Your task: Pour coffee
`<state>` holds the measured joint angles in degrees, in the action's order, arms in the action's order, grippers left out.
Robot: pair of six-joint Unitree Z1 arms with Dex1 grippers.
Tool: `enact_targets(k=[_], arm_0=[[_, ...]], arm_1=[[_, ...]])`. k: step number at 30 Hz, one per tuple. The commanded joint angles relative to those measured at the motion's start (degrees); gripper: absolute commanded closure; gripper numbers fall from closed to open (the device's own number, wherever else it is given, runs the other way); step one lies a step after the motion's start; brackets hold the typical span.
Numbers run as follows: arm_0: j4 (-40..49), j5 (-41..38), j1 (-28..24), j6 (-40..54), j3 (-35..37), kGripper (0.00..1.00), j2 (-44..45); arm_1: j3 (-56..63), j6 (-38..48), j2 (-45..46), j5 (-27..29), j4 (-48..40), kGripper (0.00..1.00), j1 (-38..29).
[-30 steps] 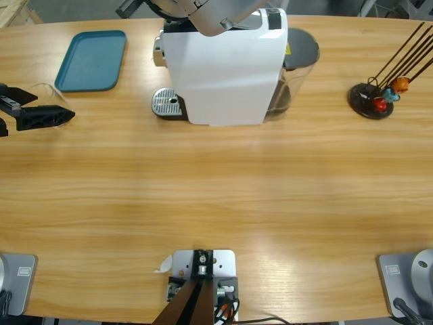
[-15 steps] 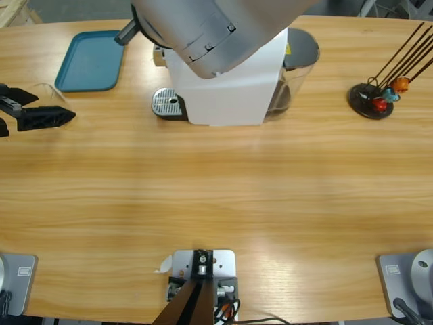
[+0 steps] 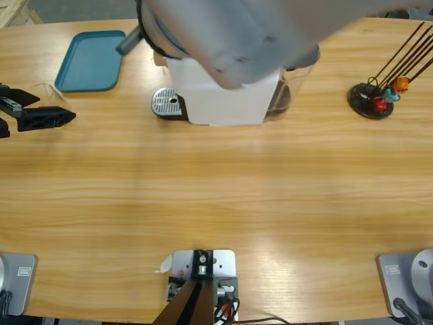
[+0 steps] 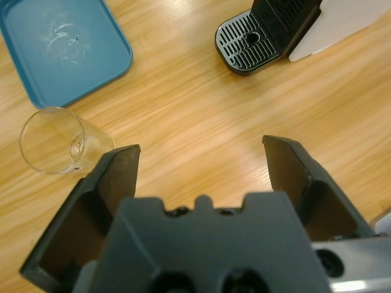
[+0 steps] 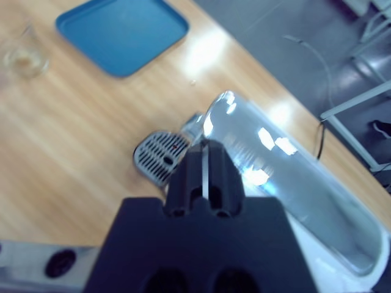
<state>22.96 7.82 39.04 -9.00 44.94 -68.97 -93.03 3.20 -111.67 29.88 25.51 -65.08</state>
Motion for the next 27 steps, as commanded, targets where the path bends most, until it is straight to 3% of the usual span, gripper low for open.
enact_targets(k=[1,2,3,5,7,10,18,27], arm_0=[[-0.94,-0.26,0.67,-0.32,-2.37,0.084,0.82],[-1.01,-0.26,0.69,-0.39,-2.41,0.082,1.01],[-1.08,-0.23,0.69,-0.40,-2.41,0.082,1.13],[-1.08,-0.23,0.67,-0.46,-2.42,0.082,1.57],[-1.27,-0.26,0.69,-0.65,-2.70,0.082,2.28],[-2.91,-0.17,0.67,-0.81,-3.92,0.078,3.10],[-2.54,-0.16,0.67,-0.76,-4.94,0.078,6.51],[-1.96,-0.26,-0.33,-4.13,-5.46,0.078,10.43]], arm_1=[[10.83,3.25,14.08,-0.03,-3.89,1.000,-0.31],[10.90,4.53,15.80,-1.79,-1.02,0.642,-0.27],[9.71,5.89,16.56,-3.86,3.76,0.471,-0.13],[8.86,6.13,17.91,-7.76,8.84,0.178,0.04],[9.42,6.20,18.95,-11.68,11.76,0.007,0.17],[12.85,6.29,20.81,-16.04,13.23,0.000,0.66],[25.35,5.41,27.09,-20.67,10.65,0.012,0.66],[34.51,8.79,34.82,-19.65,7.99,0.004,0.80]])
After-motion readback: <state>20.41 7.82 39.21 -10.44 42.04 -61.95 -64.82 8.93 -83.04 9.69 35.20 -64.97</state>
